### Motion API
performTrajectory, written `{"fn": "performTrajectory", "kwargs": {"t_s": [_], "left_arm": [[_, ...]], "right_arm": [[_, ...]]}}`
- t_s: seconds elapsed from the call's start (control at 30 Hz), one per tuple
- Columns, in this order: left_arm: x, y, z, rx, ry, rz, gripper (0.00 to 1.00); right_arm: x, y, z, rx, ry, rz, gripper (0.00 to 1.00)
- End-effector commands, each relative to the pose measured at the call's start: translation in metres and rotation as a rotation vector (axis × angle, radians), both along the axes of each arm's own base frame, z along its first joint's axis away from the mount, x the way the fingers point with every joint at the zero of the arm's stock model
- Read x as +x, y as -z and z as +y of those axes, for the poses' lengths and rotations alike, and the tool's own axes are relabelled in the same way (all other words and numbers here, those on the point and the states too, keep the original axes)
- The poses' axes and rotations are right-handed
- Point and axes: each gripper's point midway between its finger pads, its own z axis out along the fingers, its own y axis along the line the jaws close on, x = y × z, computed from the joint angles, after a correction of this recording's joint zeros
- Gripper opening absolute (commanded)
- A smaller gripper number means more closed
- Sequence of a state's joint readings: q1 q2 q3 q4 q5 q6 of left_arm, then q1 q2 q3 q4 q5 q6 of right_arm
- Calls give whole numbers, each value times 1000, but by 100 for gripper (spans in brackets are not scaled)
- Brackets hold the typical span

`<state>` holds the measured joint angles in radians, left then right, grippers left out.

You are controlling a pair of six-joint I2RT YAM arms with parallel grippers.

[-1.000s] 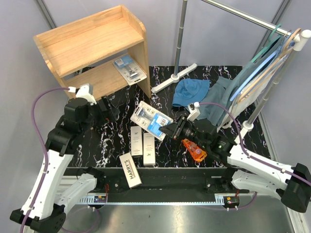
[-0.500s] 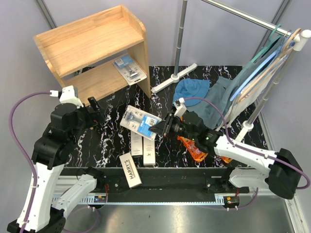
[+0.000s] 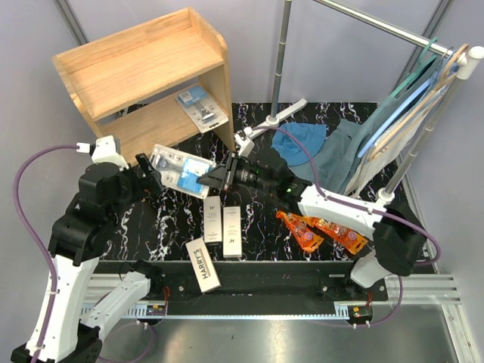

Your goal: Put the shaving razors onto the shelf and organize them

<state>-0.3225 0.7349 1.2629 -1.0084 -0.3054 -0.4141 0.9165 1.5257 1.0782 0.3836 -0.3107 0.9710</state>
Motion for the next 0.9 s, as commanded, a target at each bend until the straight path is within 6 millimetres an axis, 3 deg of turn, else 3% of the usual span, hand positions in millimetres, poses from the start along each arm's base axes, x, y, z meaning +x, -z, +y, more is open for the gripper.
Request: {"fn": "performTrajectory", "kwargs": {"t_s": [0.0,0.33,0.4,0.43,0.5,0.53,0.57,0.6,0.63,0.7,0.87], "left_arm": [[-5,-23,10,-6,-39,-77,99],[-9,-59,5,-66,-26,-145,99],[-8,-59,4,-69,-21,-142,99],[-8,-58,3,-71,-17,-138,99],[-9,-58,2,-78,-15,-139,99],[-10,-57,2,-79,-12,-136,99],[-10,-55,2,-78,-12,-133,99],[-11,-55,2,-79,-12,-134,99],[-12,-54,2,-80,-10,-134,99],[-12,-52,1,-77,-4,-129,99],[-15,-49,0,-92,-3,-125,99]], "right_arm": [[11,-54,23,161,-30,-83,1],[84,-46,48,210,105,-3,1],[101,-54,48,232,160,11,1],[109,-45,51,223,180,46,1],[123,-57,53,243,219,47,1],[129,-47,57,224,234,65,0],[136,-60,58,248,254,50,0],[140,-61,60,250,268,55,0],[146,-52,63,240,283,77,0],[157,-58,65,260,323,86,0],[183,-45,66,303,434,166,0]]}}
